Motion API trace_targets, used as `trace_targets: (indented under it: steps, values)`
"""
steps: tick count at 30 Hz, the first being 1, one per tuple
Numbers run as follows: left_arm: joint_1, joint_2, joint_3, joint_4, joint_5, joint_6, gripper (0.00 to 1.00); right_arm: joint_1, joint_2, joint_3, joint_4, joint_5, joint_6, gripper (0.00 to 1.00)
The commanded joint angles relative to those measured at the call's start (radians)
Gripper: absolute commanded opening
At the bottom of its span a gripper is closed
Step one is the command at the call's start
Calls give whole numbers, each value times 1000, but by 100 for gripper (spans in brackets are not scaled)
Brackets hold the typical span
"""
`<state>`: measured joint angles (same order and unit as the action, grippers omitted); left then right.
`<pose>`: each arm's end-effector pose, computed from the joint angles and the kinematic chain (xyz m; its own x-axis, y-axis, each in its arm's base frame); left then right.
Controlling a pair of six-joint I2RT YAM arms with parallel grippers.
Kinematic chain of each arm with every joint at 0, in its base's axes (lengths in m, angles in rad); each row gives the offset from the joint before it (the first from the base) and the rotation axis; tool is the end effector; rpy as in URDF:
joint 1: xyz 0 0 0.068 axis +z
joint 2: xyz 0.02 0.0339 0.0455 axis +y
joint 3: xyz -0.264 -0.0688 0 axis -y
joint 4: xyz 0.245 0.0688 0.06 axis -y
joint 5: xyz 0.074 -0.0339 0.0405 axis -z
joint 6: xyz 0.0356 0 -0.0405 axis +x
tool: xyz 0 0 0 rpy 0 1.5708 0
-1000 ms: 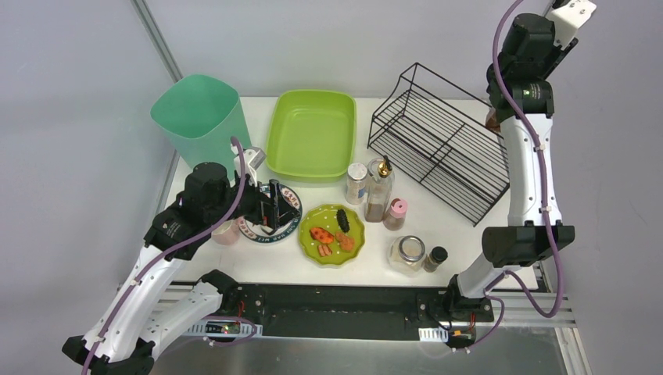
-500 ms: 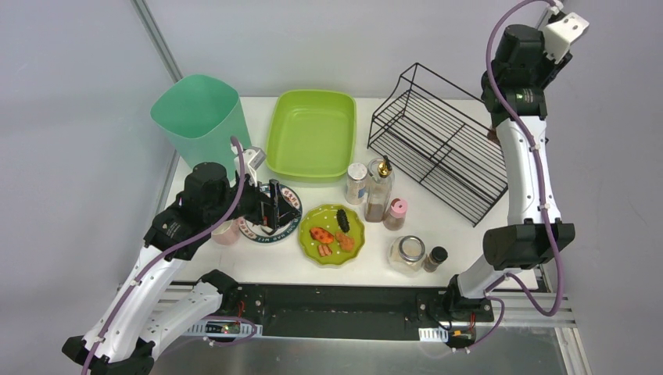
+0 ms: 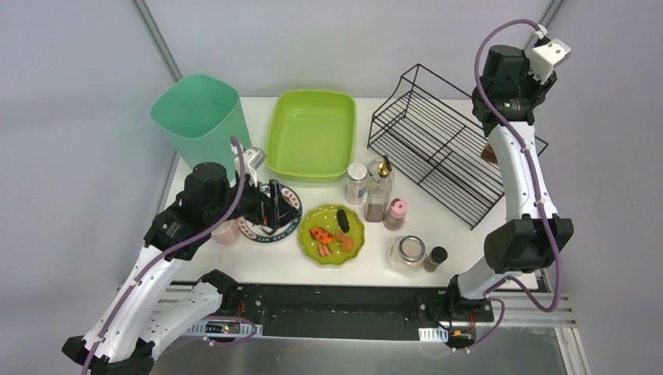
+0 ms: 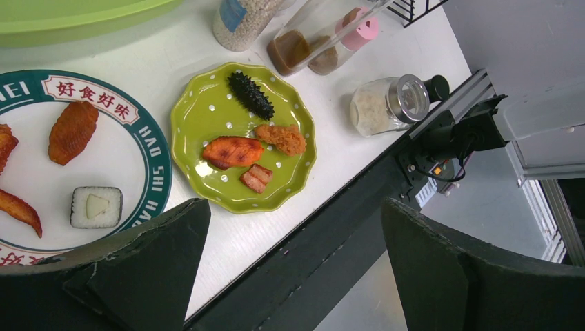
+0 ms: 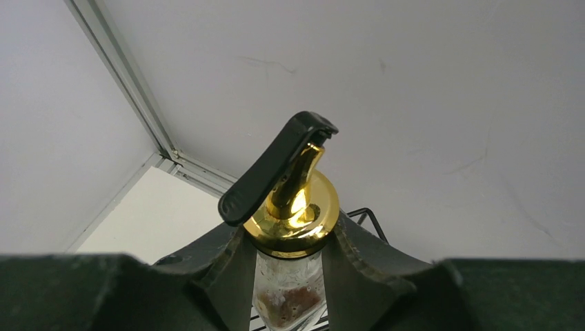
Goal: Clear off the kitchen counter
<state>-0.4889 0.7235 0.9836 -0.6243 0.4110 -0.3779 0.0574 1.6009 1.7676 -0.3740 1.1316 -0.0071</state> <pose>0.1197 -0.0798 0.3713 -0.5728 -0.0784 -0.8160 0.5905 0.6510 -0.4770 0.3481 -0.0123 0.4589 -0.2116 -0.0152 -0.9772 0.8584 0.4752 -0.1932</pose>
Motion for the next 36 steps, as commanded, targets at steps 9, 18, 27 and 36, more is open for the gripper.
trace_targets:
  steps: [9,18,27,36]
  values:
    - [9,-14,-6,38,17,-4,100,-13,-134,-103,100,70,70,1]
    - [8,-18,-8,38,15,-5,100,-14,-165,-176,111,62,82,28]
    - [9,-18,-8,38,14,-4,100,-14,-163,-195,81,33,97,46]
    - [9,-19,-7,38,13,-4,100,-14,-139,-169,64,21,85,58]
